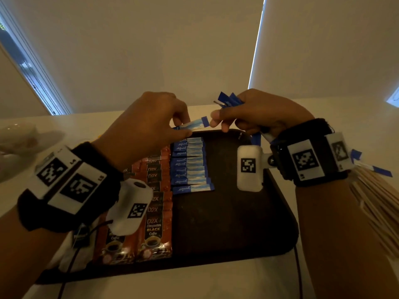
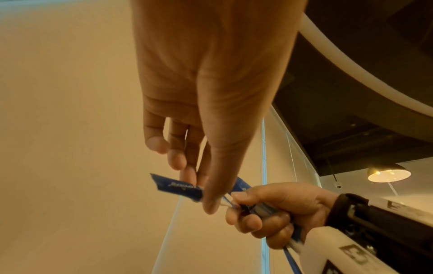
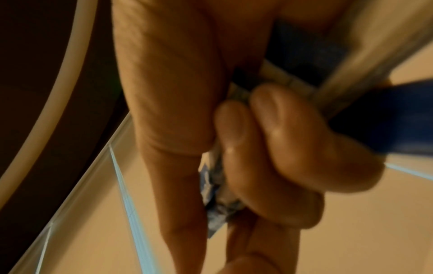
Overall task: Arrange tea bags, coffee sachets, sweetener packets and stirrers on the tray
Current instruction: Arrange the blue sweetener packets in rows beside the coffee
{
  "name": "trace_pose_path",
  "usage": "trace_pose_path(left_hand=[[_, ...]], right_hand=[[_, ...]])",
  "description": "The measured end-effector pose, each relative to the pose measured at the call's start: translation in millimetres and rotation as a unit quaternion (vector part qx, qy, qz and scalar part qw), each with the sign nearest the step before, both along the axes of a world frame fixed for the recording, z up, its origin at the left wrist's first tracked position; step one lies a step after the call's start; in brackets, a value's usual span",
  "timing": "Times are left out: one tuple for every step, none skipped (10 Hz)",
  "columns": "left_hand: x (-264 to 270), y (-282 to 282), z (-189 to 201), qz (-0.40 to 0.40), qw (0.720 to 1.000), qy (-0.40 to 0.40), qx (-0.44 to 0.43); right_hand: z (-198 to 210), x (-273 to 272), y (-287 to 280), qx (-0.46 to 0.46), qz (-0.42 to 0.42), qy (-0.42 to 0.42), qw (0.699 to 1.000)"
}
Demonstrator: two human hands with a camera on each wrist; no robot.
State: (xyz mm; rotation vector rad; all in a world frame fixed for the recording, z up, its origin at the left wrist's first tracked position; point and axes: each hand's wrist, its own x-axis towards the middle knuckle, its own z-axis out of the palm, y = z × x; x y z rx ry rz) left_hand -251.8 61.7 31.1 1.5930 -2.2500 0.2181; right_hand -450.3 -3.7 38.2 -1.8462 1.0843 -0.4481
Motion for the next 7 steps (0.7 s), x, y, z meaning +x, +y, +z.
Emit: trace_pose_path(left_hand=[[-2, 3, -13, -0.008, 0.998, -0.031, 0.062], [-15, 9, -39, -0.036, 0.975, -0.129, 0.176], [-23, 14, -60, -0.051, 0.953, -0.186, 0.234], [-27, 17, -68, -0.055, 0.944, -0.199, 0.258], [-30, 14, -70, -0.051, 0.937, -0.218, 0.267], [-33, 13, -70, -0.052, 0.938, -0.216, 0.267], [-36, 14, -69, -0.060, 0.940, -0.207, 0.263]], right_hand=[[2, -15, -6, 0.000, -0.039, -0.015, 0.999], [5, -25, -8, -0.004, -0.070, -0.050, 0.996], [7, -28, -7, -0.008, -0.080, -0.073, 0.994], [8, -28, -6, -0.012, -0.077, -0.078, 0.994], [8, -28, -6, -0.009, -0.074, -0.084, 0.994], [8, -28, -7, -0.008, -0.072, -0.084, 0.994], [8, -29, -8, -0.007, -0.072, -0.086, 0.994]])
